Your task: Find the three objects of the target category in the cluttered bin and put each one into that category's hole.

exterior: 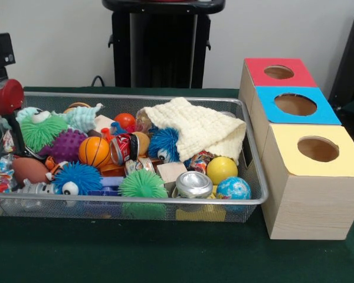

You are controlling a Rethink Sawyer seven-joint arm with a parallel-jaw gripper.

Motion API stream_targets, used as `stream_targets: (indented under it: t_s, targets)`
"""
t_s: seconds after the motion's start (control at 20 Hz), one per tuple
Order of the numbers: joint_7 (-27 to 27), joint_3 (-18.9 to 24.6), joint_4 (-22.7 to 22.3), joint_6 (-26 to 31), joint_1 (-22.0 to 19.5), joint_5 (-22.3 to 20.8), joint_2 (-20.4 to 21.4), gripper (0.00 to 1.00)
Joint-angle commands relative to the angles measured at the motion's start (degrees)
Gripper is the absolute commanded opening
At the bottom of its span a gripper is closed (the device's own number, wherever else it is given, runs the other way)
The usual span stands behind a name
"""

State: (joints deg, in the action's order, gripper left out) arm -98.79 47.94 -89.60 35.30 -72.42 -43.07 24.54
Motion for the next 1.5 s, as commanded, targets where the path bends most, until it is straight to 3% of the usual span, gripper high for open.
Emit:
stream_targets:
  t_s: [0.05,0.75,1.1,1.5]
  targets:
    - [10.82,-2.77,-1.08,-2.36,-0.08,-4.44,-3.75,1.0]
    - [9.65,-3.55,-0.72,-5.43,-0.3,-7.0,-6.75,1.0]
    - [14.62,-2.27,-0.46,-2.37,-3.29,-5.49,-7.39,1.0]
    - [14.87,-1.81,-3.26,-2.54,-6.42,-5.8,-6.31,1.0]
